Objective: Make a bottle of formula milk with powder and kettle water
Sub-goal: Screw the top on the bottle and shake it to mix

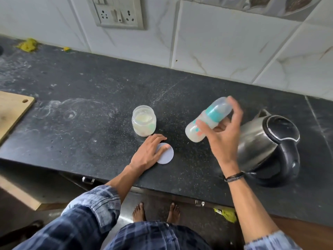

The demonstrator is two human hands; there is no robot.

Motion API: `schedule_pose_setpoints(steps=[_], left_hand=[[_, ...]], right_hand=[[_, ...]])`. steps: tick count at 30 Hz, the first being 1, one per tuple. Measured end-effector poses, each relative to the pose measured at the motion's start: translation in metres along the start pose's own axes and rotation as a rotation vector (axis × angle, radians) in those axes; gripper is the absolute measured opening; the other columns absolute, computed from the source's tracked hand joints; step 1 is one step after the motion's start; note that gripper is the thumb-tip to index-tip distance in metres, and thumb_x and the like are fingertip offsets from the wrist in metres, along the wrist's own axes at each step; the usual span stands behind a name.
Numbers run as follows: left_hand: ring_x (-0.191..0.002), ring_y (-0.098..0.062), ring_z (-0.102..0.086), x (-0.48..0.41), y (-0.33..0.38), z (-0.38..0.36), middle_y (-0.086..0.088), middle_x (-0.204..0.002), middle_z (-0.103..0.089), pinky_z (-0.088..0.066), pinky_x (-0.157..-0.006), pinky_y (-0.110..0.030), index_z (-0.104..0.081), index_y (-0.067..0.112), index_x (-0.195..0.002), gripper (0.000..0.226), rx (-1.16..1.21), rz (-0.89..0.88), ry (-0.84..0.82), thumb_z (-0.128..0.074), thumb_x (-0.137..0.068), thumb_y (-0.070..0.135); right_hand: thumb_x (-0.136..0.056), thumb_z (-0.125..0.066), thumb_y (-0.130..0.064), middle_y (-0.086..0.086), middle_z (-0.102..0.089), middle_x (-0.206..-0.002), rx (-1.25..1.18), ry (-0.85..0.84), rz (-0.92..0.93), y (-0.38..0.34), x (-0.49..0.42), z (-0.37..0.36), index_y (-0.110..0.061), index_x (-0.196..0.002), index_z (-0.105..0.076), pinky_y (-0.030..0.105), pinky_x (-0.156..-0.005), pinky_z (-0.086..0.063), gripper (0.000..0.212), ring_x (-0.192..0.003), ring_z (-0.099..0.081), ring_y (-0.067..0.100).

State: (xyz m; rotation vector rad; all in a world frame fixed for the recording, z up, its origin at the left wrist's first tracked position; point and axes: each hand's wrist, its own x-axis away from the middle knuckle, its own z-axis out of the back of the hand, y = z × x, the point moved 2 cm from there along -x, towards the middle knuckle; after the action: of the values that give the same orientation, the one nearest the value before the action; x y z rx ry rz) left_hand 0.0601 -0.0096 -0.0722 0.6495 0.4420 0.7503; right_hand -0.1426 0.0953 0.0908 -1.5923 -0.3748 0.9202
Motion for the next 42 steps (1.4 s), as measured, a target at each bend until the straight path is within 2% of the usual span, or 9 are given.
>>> schedule_pose_setpoints(steps=[8,13,17,21,25,29,33,37,42], left_hand=[[-0.125,-0.01,-0.046,0.0,0.0,0.001,0.005,-0.135,-0.055,-0.028,-0.106,-0.016,-0.058,0.016,-0.133,0.046,-0.003,0.001,-0.009,-0.045,-0.105,0.051],[-0.124,-0.01,-0.046,-0.002,0.001,0.003,0.004,-0.134,-0.056,-0.03,-0.107,-0.019,-0.059,0.015,-0.132,0.048,0.004,-0.004,0.003,-0.045,-0.104,0.051],[-0.124,-0.01,-0.047,0.001,0.002,0.002,0.005,-0.134,-0.056,-0.032,-0.108,-0.021,-0.059,0.016,-0.132,0.045,0.018,-0.014,0.001,-0.046,-0.105,0.049],[-0.125,-0.011,-0.046,-0.002,0.002,0.003,0.004,-0.135,-0.055,-0.033,-0.11,-0.025,-0.059,0.016,-0.132,0.043,0.016,0.003,0.01,-0.048,-0.105,0.047],[-0.126,-0.011,-0.046,0.001,0.002,0.002,0.005,-0.136,-0.055,-0.034,-0.11,-0.026,-0.059,0.016,-0.133,0.041,0.02,0.0,0.006,-0.05,-0.105,0.045],[-0.126,-0.011,-0.046,-0.002,0.003,0.002,0.005,-0.135,-0.055,-0.034,-0.109,-0.025,-0.059,0.016,-0.133,0.042,0.014,0.012,0.011,-0.05,-0.105,0.046],[-0.126,-0.011,-0.046,0.0,0.003,0.002,0.005,-0.135,-0.055,-0.035,-0.11,-0.027,-0.059,0.016,-0.133,0.044,0.015,0.01,-0.003,-0.048,-0.105,0.048],[-0.127,-0.011,-0.046,-0.002,0.004,0.003,0.005,-0.136,-0.055,-0.035,-0.109,-0.027,-0.059,0.016,-0.133,0.046,0.014,0.018,-0.002,-0.046,-0.105,0.05],[-0.126,-0.012,-0.047,-0.001,0.004,0.003,0.005,-0.135,-0.056,-0.036,-0.109,-0.029,-0.059,0.016,-0.133,0.049,0.015,0.015,-0.017,-0.044,-0.104,0.052]], right_hand=[[-0.08,-0.091,-0.008,-0.019,-0.061,-0.133,0.059,-0.001,-0.014,0.003,0.007,-0.007,-0.032,-0.151,-0.034,0.053,-0.089,-0.061,0.094,-0.109,-0.072,0.019],[-0.084,-0.09,-0.01,-0.01,-0.049,-0.15,-0.023,0.142,0.208,-0.006,0.002,0.006,-0.032,-0.154,-0.026,0.047,-0.093,-0.061,0.097,-0.127,-0.063,0.032],[-0.08,-0.092,-0.016,-0.017,-0.054,-0.138,0.176,-0.002,0.022,0.004,0.005,0.006,-0.038,-0.15,-0.034,0.056,-0.091,-0.059,0.093,-0.115,-0.067,0.021],[-0.085,-0.089,-0.013,-0.008,-0.047,-0.151,0.041,0.143,0.259,-0.007,-0.001,0.014,-0.034,-0.153,-0.028,0.046,-0.094,-0.061,0.094,-0.128,-0.062,0.029],[-0.081,-0.091,-0.019,-0.035,-0.053,-0.133,0.266,-0.006,0.031,0.007,0.002,0.01,-0.033,-0.15,-0.035,0.054,-0.088,-0.06,0.09,-0.108,-0.068,0.008],[-0.086,-0.09,-0.019,-0.02,-0.05,-0.147,0.091,0.116,0.197,0.001,0.003,0.017,-0.035,-0.153,-0.03,0.045,-0.088,-0.063,0.092,-0.123,-0.066,0.026],[-0.08,-0.091,-0.022,-0.043,-0.052,-0.127,0.332,-0.01,0.002,0.014,0.007,0.011,-0.039,-0.148,-0.037,0.051,-0.087,-0.061,0.089,-0.104,-0.068,0.005],[-0.084,-0.09,-0.02,-0.021,-0.047,-0.147,0.174,0.103,0.223,0.007,0.007,0.019,-0.032,-0.153,-0.031,0.048,-0.092,-0.061,0.092,-0.126,-0.063,0.023],[-0.08,-0.091,-0.026,-0.041,-0.049,-0.132,0.378,-0.031,0.029,0.018,0.008,0.013,-0.033,-0.149,-0.037,0.051,-0.085,-0.061,0.088,-0.106,-0.064,-0.002]])
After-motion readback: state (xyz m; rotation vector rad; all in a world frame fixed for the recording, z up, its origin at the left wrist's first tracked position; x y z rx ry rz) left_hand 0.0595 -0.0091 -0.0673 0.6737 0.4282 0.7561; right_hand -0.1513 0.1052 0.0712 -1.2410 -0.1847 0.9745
